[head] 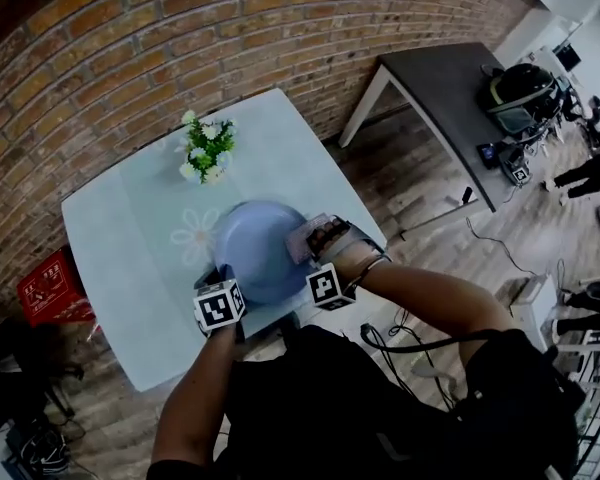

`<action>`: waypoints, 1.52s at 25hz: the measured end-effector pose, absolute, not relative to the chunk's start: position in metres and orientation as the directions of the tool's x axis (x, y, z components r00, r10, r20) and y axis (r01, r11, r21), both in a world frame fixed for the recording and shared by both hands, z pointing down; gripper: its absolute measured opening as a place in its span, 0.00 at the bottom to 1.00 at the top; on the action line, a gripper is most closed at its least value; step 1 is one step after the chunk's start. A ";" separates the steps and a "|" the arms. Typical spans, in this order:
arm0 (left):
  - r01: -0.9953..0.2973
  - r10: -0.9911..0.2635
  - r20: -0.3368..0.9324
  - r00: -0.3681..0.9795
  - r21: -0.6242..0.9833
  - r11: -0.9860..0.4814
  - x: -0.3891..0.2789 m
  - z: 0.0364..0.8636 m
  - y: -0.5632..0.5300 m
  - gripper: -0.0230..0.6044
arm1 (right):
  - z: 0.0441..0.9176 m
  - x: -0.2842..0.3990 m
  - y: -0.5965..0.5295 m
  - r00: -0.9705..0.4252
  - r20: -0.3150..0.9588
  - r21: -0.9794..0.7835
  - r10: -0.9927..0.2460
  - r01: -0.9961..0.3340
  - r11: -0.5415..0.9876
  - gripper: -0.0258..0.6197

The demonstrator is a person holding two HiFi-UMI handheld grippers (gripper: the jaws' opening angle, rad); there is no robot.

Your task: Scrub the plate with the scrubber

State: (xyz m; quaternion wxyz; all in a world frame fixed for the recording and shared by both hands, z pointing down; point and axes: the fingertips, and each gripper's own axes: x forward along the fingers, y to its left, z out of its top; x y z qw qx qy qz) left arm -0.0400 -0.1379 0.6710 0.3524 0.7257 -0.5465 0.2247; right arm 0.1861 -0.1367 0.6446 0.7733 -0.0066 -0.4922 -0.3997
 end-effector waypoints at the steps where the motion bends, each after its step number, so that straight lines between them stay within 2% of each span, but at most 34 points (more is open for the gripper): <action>1: -0.949 -0.632 0.710 0.312 0.270 -0.164 -0.039 0.670 -0.139 0.16 | 0.643 0.187 -0.132 0.211 0.769 0.375 -0.604 0.616 0.693 0.14; 7: -0.921 -0.590 0.707 0.390 0.309 -0.239 -0.035 0.672 -0.138 0.20 | 0.646 0.187 -0.106 0.259 0.789 0.332 -0.558 0.584 0.741 0.14; 16: -0.849 -0.540 0.656 0.527 0.374 -0.373 -0.027 0.665 -0.135 0.28 | 0.631 0.178 -0.074 0.322 0.843 0.266 -0.431 0.447 0.854 0.14; 26: -0.805 -0.539 0.600 0.591 0.394 -0.444 -0.037 0.647 -0.123 0.30 | 0.646 0.158 -0.042 0.237 0.925 0.218 -0.297 0.309 0.926 0.14; 38: -0.791 -0.545 0.574 0.611 0.420 -0.446 -0.056 0.632 -0.113 0.29 | 0.638 0.144 -0.023 0.197 0.972 0.054 -0.129 0.348 0.936 0.14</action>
